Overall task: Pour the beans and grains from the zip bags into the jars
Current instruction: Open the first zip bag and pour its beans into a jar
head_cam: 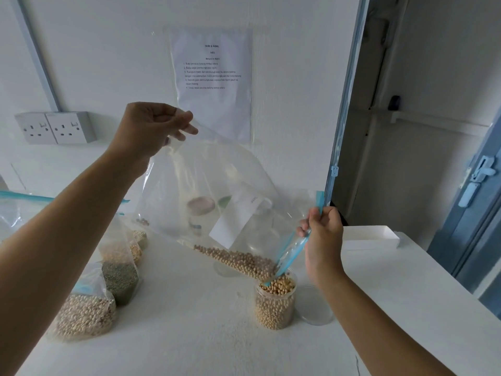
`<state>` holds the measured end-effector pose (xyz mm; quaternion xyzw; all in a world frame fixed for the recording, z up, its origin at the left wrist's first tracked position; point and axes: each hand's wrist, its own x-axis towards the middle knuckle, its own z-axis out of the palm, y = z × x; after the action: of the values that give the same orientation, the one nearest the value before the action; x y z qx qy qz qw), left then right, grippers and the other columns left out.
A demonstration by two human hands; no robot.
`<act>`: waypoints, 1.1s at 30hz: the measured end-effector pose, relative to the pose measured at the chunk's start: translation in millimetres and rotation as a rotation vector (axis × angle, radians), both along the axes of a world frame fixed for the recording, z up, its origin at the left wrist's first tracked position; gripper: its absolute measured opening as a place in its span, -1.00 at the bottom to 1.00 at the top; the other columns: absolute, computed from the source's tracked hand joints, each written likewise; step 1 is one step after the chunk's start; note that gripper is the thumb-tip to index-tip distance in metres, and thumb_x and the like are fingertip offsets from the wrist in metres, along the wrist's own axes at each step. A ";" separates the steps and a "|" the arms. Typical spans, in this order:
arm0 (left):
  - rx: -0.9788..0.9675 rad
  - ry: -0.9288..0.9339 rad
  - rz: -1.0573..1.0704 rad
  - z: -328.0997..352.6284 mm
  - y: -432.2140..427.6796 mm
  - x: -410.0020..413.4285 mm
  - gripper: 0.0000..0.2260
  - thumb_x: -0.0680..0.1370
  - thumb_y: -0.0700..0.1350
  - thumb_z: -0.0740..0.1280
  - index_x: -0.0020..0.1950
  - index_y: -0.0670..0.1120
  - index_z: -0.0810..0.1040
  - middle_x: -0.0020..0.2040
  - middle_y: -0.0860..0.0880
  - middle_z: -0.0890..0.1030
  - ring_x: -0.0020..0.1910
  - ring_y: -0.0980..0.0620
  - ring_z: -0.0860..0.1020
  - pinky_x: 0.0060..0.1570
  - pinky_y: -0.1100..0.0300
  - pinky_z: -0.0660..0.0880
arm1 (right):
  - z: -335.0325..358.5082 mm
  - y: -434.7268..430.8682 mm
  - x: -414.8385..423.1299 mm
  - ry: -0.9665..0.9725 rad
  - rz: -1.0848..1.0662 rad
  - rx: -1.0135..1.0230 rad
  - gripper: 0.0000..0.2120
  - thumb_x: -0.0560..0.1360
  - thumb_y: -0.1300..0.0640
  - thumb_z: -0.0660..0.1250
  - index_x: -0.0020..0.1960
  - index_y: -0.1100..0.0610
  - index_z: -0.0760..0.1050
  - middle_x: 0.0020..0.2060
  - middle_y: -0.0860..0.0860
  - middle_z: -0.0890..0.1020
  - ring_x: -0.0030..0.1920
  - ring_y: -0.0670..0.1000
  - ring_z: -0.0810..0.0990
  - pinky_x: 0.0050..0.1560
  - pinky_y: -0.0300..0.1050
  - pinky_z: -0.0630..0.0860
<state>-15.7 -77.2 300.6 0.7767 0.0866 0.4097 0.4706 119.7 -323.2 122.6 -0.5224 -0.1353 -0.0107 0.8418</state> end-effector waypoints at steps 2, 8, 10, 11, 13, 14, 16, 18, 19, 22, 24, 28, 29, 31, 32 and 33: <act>0.002 0.008 0.004 0.0 -0.7 1.1 -0.89 0.57 -0.07 0.46 -0.09 -0.09 0.66 -0.23 0.08 0.74 -0.30 0.13 0.57 -0.23 0.25 0.43 | -0.8 -0.6 1.3 0.000 -0.001 -0.008 -0.77 0.70 0.25 0.17 -0.13 0.14 0.30 -0.44 -0.13 0.45 -0.41 -0.09 0.37 -0.27 -0.14 0.39; -0.008 0.019 0.009 -2.3 0.0 2.5 -0.89 0.58 -0.06 0.45 -0.10 -0.07 0.66 -0.23 0.08 0.74 -0.31 0.15 0.57 -0.22 0.26 0.43 | -0.8 -1.5 -0.3 -0.012 -0.005 -0.033 -0.82 0.70 0.24 0.18 -0.09 0.17 0.31 -0.39 -0.08 0.45 -0.41 -0.09 0.37 -0.28 -0.16 0.41; -0.007 0.014 0.011 -1.7 -0.2 1.6 -0.89 0.58 -0.06 0.45 -0.09 -0.07 0.66 -0.23 0.08 0.74 -0.30 0.14 0.57 -0.22 0.26 0.43 | -0.3 -1.5 -0.6 -0.019 -0.001 -0.041 -0.81 0.70 0.24 0.18 -0.09 0.17 0.31 -0.39 -0.08 0.46 -0.41 -0.10 0.38 -0.27 -0.16 0.41; -0.006 0.011 0.012 -1.1 -0.2 1.1 -0.89 0.58 -0.06 0.45 -0.09 -0.08 0.66 -0.23 0.08 0.74 -0.30 0.14 0.57 -0.21 0.25 0.43 | -0.1 -1.6 -0.7 -0.022 0.001 -0.046 -0.80 0.70 0.24 0.18 -0.10 0.16 0.32 -0.40 -0.10 0.46 -0.41 -0.10 0.38 -0.27 -0.16 0.42; -0.001 0.007 0.009 1.2 -0.7 1.1 -0.89 0.58 -0.06 0.45 -0.08 -0.10 0.67 -0.22 0.08 0.74 -0.30 0.14 0.57 -0.20 0.23 0.43 | 0.0 -1.8 -0.2 -0.022 0.007 -0.046 -0.80 0.70 0.23 0.19 -0.11 0.15 0.32 -0.42 -0.12 0.46 -0.40 -0.10 0.39 -0.27 -0.17 0.42; 0.005 0.007 0.008 2.5 -1.2 1.6 -0.88 0.58 -0.07 0.45 -0.07 -0.10 0.67 -0.22 0.07 0.74 -0.30 0.14 0.57 -0.20 0.23 0.43 | 0.3 -1.8 0.0 -0.019 0.008 -0.044 -0.80 0.70 0.24 0.18 -0.11 0.15 0.32 -0.42 -0.12 0.46 -0.40 -0.09 0.39 -0.27 -0.16 0.42; 0.018 0.011 0.000 5.7 -2.4 3.6 -0.89 0.58 -0.07 0.46 -0.08 -0.10 0.66 -0.22 0.07 0.74 -0.31 0.13 0.57 -0.20 0.23 0.42 | 0.7 -2.1 0.7 -0.006 0.005 -0.036 -0.80 0.70 0.24 0.18 -0.11 0.16 0.33 -0.41 -0.10 0.46 -0.39 -0.08 0.38 -0.28 -0.16 0.41; 0.032 0.025 -0.009 9.4 -3.8 6.2 -0.89 0.58 -0.08 0.46 -0.07 -0.11 0.66 -0.23 0.07 0.74 -0.31 0.14 0.57 -0.21 0.23 0.42 | 0.2 -3.4 0.9 0.012 -0.007 -0.040 -0.81 0.70 0.24 0.17 -0.09 0.16 0.34 -0.40 -0.07 0.45 -0.40 -0.09 0.39 -0.29 -0.17 0.41; 0.041 0.034 -0.014 11.0 -4.9 8.0 -0.89 0.58 -0.08 0.46 -0.07 -0.11 0.66 -0.23 0.07 0.74 -0.31 0.15 0.57 -0.21 0.23 0.41 | -0.5 -4.0 1.0 0.019 -0.016 -0.051 -0.81 0.71 0.23 0.17 -0.09 0.16 0.35 -0.40 -0.06 0.44 -0.41 -0.10 0.39 -0.29 -0.18 0.41; 0.074 0.065 -0.028 15.1 -8.4 14.7 -0.87 0.57 -0.07 0.47 -0.08 -0.12 0.66 -0.22 0.06 0.75 -0.32 0.16 0.57 -0.24 0.24 0.40 | -4.1 -5.3 2.2 0.037 -0.045 -0.078 -0.81 0.71 0.21 0.18 -0.10 0.15 0.37 -0.42 -0.08 0.44 -0.43 -0.12 0.39 -0.29 -0.18 0.42; 0.090 0.072 -0.041 16.5 -11.0 19.2 -0.85 0.57 -0.07 0.47 -0.07 -0.15 0.67 -0.20 0.04 0.75 -0.32 0.16 0.58 -0.24 0.23 0.40 | -5.6 -6.2 2.8 0.051 -0.055 -0.079 -0.81 0.71 0.21 0.17 -0.09 0.15 0.37 -0.40 -0.06 0.43 -0.43 -0.11 0.38 -0.29 -0.16 0.42; 0.094 0.065 -0.050 17.8 -13.8 23.7 -0.83 0.57 -0.07 0.47 -0.03 -0.18 0.67 -0.19 0.03 0.75 -0.31 0.15 0.58 -0.24 0.23 0.40 | -6.4 -9.7 2.4 0.062 -0.058 -0.098 -0.82 0.71 0.18 0.17 -0.07 0.15 0.37 -0.37 -0.01 0.43 -0.42 -0.10 0.39 -0.27 -0.17 0.44; 0.093 0.064 -0.051 17.3 -13.7 24.3 -0.84 0.57 -0.07 0.47 -0.04 -0.17 0.67 -0.20 0.03 0.75 -0.32 0.15 0.58 -0.25 0.24 0.40 | -6.6 -10.2 2.6 0.060 -0.057 -0.093 -0.82 0.71 0.19 0.17 -0.08 0.14 0.37 -0.38 -0.02 0.43 -0.43 -0.10 0.39 -0.27 -0.16 0.44; 0.081 0.063 -0.055 15.4 -12.5 25.3 -0.86 0.56 -0.07 0.47 -0.07 -0.14 0.67 -0.21 0.04 0.75 -0.32 0.15 0.58 -0.26 0.25 0.40 | -6.4 -10.5 3.5 0.055 -0.054 -0.084 -0.81 0.71 0.20 0.17 -0.09 0.14 0.36 -0.42 -0.06 0.44 -0.44 -0.11 0.39 -0.27 -0.15 0.42; 0.073 0.063 -0.056 14.2 -11.8 25.7 -0.87 0.56 -0.07 0.47 -0.07 -0.12 0.67 -0.21 0.04 0.75 -0.32 0.15 0.58 -0.25 0.25 0.40 | -6.6 -10.4 4.1 0.051 -0.054 -0.083 -0.80 0.71 0.21 0.17 -0.10 0.14 0.36 -0.45 -0.09 0.45 -0.45 -0.12 0.39 -0.27 -0.15 0.42; 0.065 0.063 -0.056 13.2 -10.8 25.9 -0.87 0.56 -0.06 0.48 -0.08 -0.12 0.67 -0.20 0.04 0.75 -0.32 0.15 0.58 -0.25 0.25 0.40 | -6.7 -10.4 4.6 0.045 -0.054 -0.085 -0.80 0.71 0.21 0.16 -0.10 0.14 0.36 -0.47 -0.12 0.45 -0.46 -0.13 0.39 -0.27 -0.15 0.42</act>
<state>10.2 -88.0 313.7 0.8064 0.0661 0.3740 0.4533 124.4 -333.6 115.9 -0.5613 -0.1023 -0.0160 0.8211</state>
